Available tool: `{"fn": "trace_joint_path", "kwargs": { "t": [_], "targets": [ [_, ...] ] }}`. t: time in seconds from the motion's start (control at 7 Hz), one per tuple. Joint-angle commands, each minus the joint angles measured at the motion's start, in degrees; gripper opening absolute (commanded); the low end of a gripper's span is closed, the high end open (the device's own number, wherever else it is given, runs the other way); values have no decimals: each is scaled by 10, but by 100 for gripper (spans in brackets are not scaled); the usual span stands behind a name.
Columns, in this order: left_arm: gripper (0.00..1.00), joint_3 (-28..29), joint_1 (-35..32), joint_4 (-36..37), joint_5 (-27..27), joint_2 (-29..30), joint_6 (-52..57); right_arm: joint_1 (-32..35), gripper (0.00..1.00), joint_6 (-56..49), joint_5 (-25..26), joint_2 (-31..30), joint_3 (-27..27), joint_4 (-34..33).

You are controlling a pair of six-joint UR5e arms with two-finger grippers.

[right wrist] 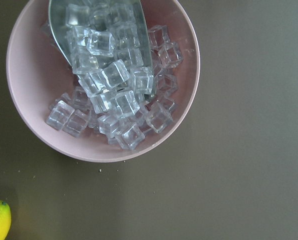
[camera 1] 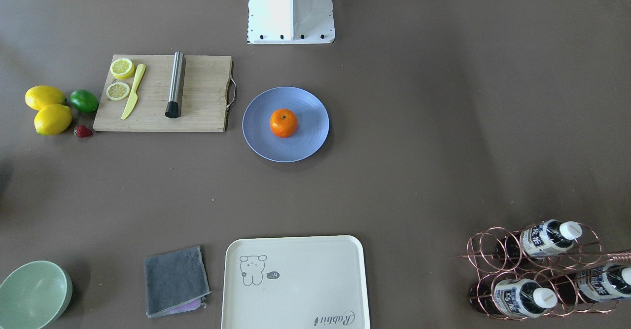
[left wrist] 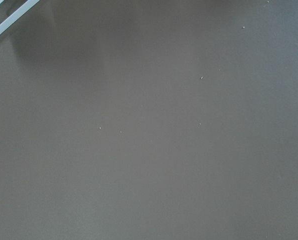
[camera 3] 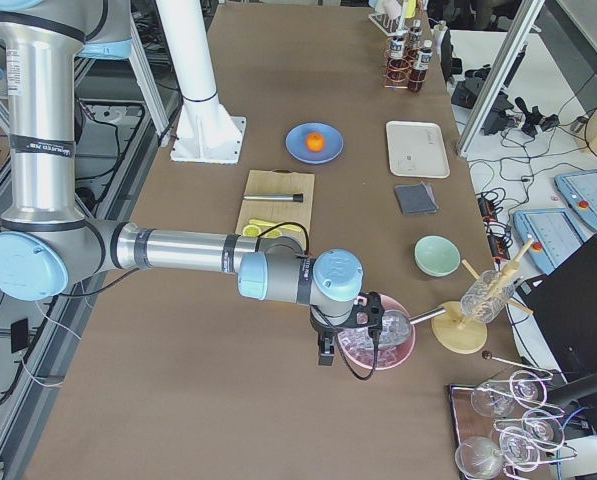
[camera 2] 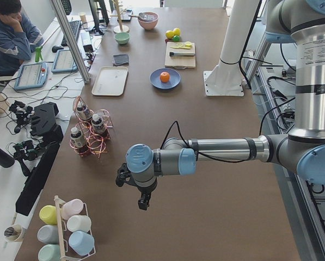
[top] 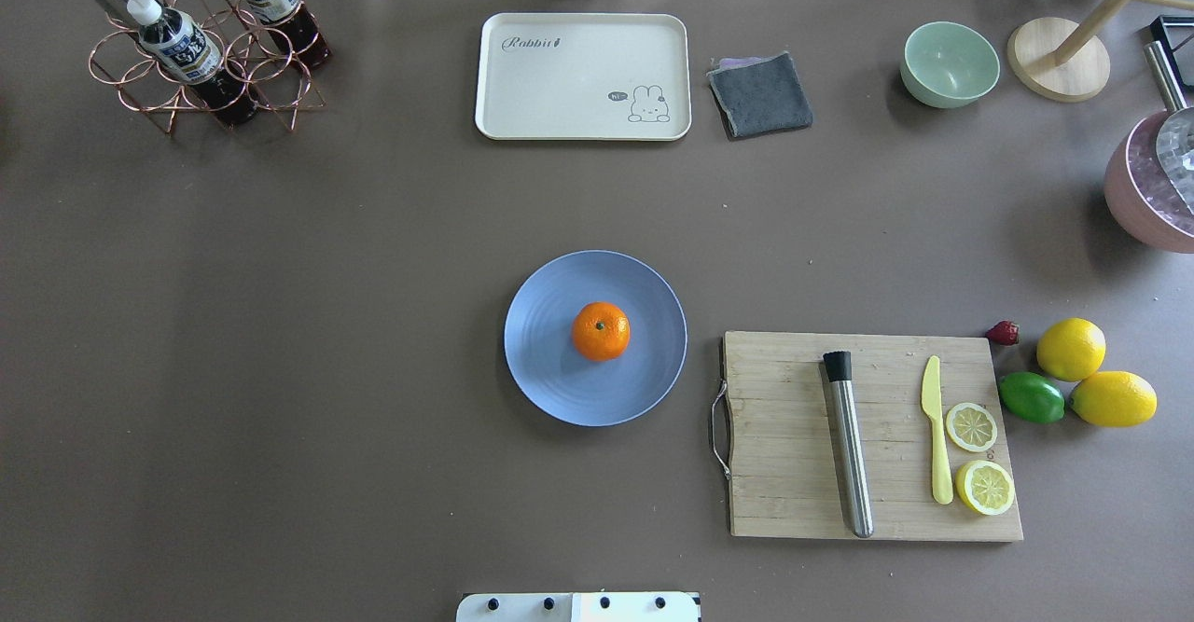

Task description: Pick orange to plate

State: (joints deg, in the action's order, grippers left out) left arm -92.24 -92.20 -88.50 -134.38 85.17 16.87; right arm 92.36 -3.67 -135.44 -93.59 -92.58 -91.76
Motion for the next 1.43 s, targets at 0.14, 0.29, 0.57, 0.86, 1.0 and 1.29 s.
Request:
{"fn": "trace_joint_path", "kwargs": {
  "t": [0.14, 0.29, 0.57, 0.86, 1.0, 1.29],
  "targets": [
    [98, 1, 0, 1, 0, 0, 0, -3, 100, 1, 0, 1, -1, 0],
    [98, 4, 0, 1, 0, 0, 0, -3, 100, 0, 0, 1, -1, 0],
    [98, 5, 0, 1, 0, 0, 0, -3, 100, 1, 0, 1, -2, 0],
    [98, 2, 0, 0, 0, 0, 0, -3, 100, 0, 0, 1, -3, 1],
    [98, -3, 0, 0, -1, 0, 0, -3, 100, 0, 0, 1, -7, 0],
    [98, 0, 1, 0, 0, 2, 0, -4, 100, 0, 0, 1, -8, 0]
  ]
}}
